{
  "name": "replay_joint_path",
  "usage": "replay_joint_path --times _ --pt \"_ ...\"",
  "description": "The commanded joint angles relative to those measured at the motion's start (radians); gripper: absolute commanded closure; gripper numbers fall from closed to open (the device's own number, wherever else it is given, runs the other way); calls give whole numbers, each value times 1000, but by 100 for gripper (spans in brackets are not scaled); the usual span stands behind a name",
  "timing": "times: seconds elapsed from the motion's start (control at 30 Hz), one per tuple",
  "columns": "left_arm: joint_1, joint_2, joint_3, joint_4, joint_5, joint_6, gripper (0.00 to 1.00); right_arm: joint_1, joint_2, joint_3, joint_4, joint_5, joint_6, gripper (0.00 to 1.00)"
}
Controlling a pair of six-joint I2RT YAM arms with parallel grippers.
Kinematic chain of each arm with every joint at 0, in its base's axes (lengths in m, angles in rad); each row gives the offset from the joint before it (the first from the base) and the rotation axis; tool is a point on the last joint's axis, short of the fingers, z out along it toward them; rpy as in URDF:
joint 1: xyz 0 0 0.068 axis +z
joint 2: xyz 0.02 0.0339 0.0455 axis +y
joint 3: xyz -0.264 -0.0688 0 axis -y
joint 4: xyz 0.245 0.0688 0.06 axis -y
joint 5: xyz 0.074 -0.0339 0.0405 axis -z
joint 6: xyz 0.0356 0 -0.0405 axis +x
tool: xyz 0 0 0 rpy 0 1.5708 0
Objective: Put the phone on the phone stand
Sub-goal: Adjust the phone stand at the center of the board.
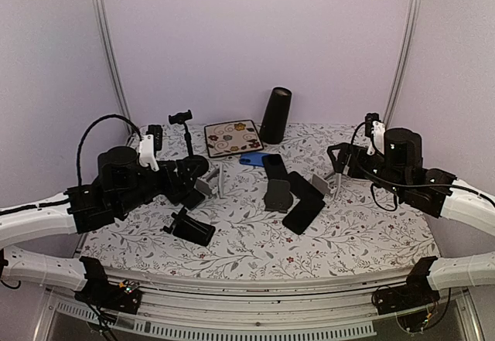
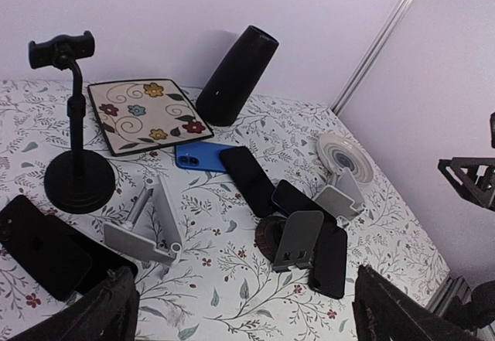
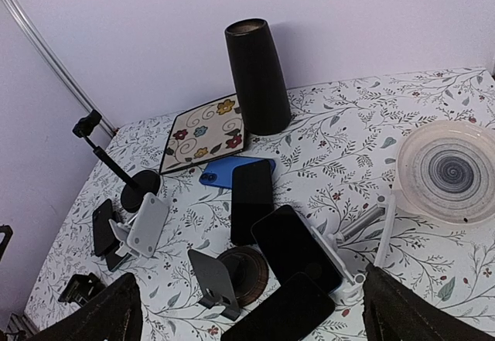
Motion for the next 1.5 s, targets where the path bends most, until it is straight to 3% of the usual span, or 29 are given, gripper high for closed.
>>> replay_joint_path --times 0.0,0.4,0.9,1.47 --pt "-11 7 -17 31 0 -10 3 -5 11 1 2 0 -14 1" --pt "-12 40 -6 34 20 -28 3 -24 114 49 -68 -58 -30 1" --pt "-11 36 -8 14 28 -57 3 -399 377 66 -15 -469 -26 1" --pt "-12 -17 -17 -47 14 -85 3 -484 692 132 100 -581 -15 38"
